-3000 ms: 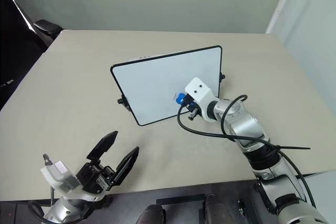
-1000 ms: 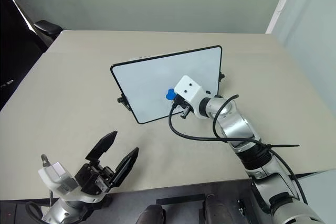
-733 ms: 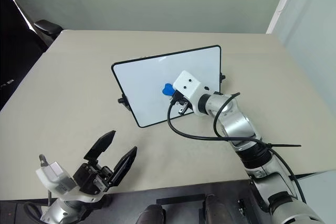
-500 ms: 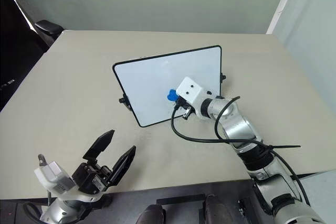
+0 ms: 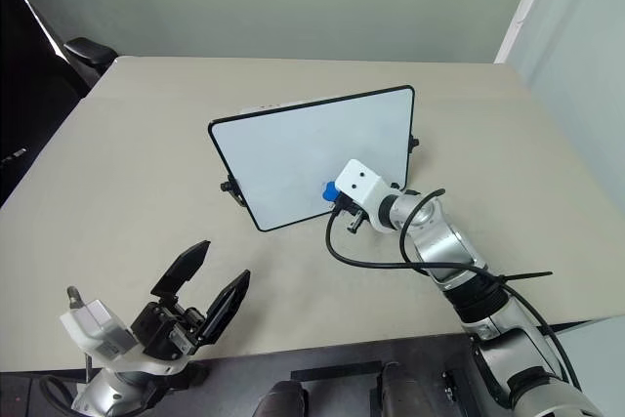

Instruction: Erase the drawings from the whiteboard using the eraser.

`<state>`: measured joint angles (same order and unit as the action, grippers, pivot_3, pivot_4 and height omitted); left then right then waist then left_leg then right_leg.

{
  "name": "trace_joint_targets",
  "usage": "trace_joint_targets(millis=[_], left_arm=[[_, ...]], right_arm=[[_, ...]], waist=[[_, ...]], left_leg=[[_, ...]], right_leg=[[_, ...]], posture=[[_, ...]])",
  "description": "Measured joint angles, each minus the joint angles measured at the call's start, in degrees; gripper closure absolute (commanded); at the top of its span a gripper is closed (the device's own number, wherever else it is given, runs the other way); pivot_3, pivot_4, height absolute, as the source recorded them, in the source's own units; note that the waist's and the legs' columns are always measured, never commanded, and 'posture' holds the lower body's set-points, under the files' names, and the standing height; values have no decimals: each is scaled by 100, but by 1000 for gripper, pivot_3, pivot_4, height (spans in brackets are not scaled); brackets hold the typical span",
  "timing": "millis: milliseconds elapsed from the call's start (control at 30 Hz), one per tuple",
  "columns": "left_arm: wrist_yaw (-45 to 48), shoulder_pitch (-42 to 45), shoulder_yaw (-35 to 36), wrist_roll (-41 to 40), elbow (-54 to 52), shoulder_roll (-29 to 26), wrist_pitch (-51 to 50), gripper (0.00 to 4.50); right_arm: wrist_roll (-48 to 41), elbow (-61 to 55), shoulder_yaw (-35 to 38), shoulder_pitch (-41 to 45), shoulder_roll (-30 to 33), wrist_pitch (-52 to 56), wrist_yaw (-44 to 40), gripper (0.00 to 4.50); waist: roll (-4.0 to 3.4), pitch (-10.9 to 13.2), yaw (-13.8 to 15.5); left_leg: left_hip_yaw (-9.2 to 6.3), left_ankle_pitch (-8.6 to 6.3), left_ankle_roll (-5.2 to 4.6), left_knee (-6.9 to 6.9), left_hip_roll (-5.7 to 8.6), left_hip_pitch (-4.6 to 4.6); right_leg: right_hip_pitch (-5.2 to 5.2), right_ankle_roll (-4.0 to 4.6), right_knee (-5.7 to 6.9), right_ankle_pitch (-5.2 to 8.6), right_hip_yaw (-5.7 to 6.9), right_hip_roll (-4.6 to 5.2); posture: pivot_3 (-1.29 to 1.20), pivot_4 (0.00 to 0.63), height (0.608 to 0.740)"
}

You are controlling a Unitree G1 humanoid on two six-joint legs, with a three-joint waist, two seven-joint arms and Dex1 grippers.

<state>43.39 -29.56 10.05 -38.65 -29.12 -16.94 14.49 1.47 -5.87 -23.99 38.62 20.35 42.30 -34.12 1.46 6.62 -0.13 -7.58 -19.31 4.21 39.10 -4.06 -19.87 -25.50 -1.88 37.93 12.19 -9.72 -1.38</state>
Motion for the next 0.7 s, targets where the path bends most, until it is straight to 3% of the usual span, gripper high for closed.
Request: trace_joint_targets(millis=[700], left_arm=[[1,-35,9,-32,-12,0,-6,0]], right_arm=[[328,393,-168,308,-159,-557,-179,4008]], waist=[[0,0,-8]], left_leg=[[-5,1,2,0,0,0]], right_leg=[[-1,4,0,-3,0,2]], posture=[[0,150,740]])
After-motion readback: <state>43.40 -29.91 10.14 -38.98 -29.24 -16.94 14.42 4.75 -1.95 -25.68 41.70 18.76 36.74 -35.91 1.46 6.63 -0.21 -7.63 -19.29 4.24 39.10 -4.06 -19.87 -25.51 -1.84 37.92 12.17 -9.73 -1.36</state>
